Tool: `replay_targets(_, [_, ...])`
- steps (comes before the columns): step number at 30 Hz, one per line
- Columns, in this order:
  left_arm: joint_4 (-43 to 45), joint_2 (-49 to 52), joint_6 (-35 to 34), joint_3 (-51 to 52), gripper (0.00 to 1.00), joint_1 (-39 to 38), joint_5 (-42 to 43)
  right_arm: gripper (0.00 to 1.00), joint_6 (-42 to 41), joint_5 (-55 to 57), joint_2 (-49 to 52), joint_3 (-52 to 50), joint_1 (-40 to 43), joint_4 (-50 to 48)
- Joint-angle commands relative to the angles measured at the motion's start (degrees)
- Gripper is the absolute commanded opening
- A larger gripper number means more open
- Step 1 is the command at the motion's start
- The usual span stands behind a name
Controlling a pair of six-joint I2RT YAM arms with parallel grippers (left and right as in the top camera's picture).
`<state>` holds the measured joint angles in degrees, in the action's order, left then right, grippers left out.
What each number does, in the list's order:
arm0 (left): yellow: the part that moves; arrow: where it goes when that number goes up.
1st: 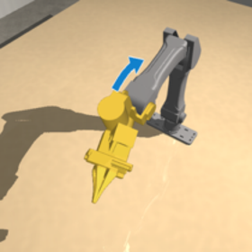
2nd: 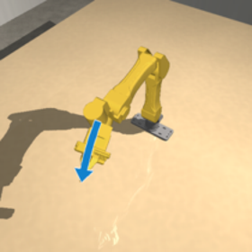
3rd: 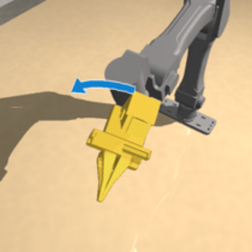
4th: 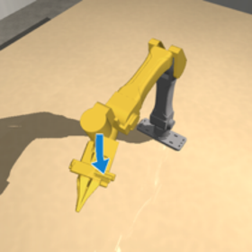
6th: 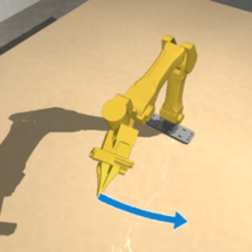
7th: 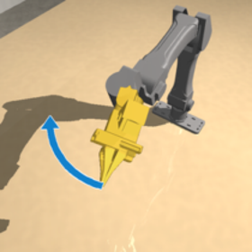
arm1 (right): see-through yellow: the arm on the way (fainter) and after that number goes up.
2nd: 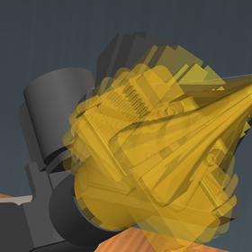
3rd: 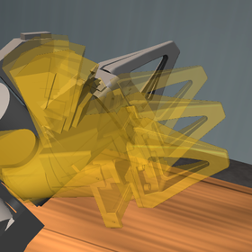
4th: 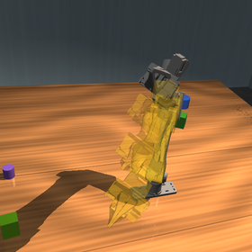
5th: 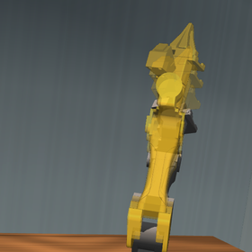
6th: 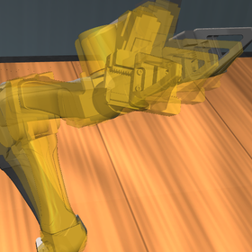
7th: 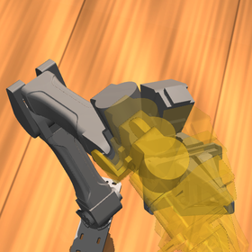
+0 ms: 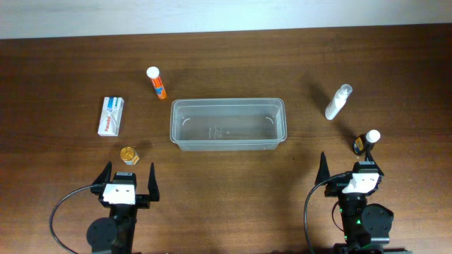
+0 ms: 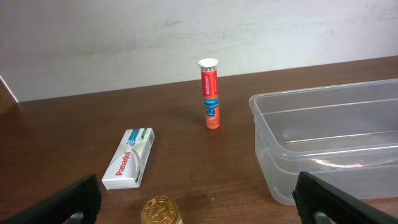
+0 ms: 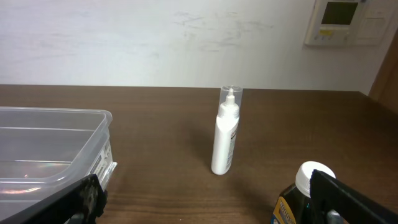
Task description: Pack container
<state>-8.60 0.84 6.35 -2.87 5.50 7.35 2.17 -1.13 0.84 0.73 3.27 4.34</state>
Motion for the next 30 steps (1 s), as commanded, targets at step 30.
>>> replay_targets(30, [0.2,-0.5,-0.3,0.4,0.99,0.3,0.8,0.98,0.4,0.3,-0.7,-0.4,-0.3,-7.3])
